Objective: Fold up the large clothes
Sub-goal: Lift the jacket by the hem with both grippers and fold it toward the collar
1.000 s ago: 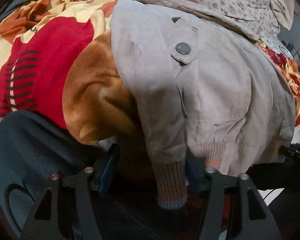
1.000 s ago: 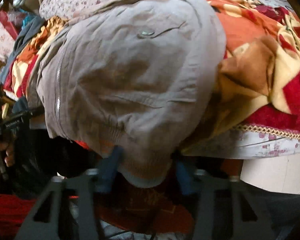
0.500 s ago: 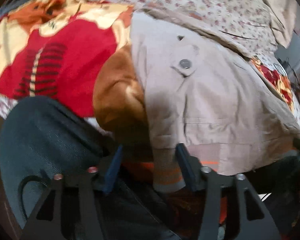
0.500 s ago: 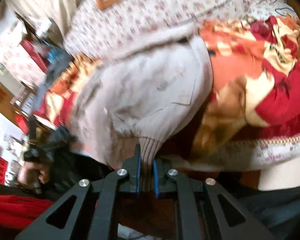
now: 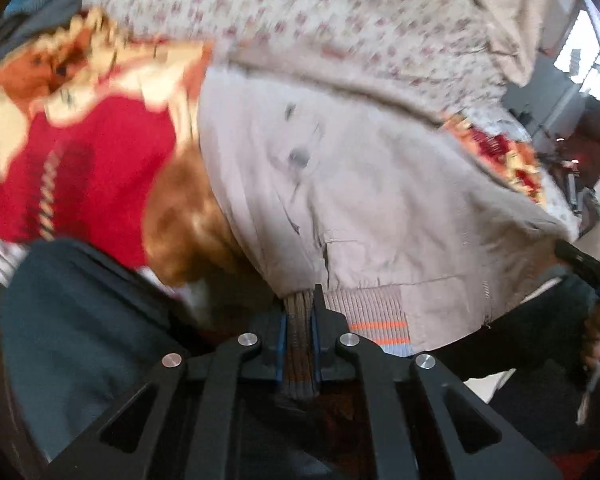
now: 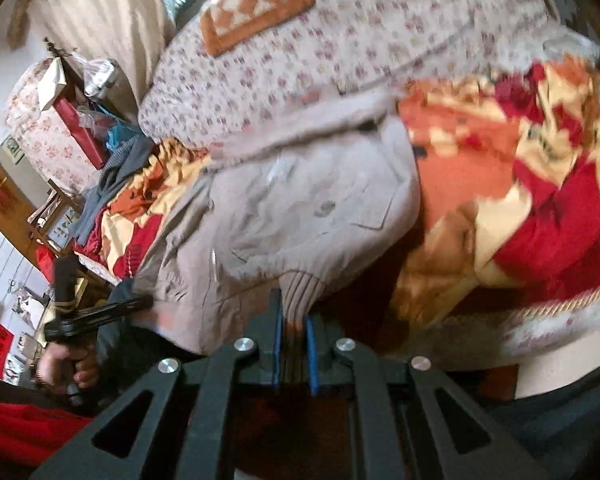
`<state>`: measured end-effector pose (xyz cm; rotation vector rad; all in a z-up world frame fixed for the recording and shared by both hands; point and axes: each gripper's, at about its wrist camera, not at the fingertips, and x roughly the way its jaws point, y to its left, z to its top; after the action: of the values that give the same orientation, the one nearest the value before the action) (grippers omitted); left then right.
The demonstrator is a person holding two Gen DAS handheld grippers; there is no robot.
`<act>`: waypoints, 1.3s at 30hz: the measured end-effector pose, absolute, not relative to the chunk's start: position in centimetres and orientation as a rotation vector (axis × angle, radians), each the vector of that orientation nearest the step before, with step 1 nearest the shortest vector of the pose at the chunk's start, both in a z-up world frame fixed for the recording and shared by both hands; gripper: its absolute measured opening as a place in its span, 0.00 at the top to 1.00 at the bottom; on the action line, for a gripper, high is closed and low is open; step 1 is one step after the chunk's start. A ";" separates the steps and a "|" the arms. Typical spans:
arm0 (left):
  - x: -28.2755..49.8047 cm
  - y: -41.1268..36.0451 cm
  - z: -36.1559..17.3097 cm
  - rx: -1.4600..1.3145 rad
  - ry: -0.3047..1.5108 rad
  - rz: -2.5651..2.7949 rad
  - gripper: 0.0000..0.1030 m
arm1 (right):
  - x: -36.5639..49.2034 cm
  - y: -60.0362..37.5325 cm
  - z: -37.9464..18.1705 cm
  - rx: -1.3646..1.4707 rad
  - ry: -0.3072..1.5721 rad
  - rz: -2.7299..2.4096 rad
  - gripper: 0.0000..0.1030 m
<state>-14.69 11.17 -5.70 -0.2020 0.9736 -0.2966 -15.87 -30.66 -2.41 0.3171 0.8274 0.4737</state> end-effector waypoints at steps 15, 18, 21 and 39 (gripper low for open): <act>-19.8 14.6 5.4 -0.204 0.788 -0.330 0.96 | -22.0 -30.8 7.2 0.126 0.604 0.631 0.92; -17.7 14.5 5.6 -0.195 0.761 -0.321 0.96 | -21.1 -30.8 7.3 0.133 0.601 0.615 0.92; -14.5 13.5 5.7 -0.153 0.735 -0.310 0.96 | -17.9 -31.1 7.3 0.164 0.599 0.549 0.92; 13.8 10.8 3.2 0.010 0.706 -0.164 0.96 | 13.5 -27.6 4.0 0.128 0.598 0.225 0.92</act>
<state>13.84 10.81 3.23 0.0097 0.7059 -0.1638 13.48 -27.57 4.04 0.1280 0.5977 0.2249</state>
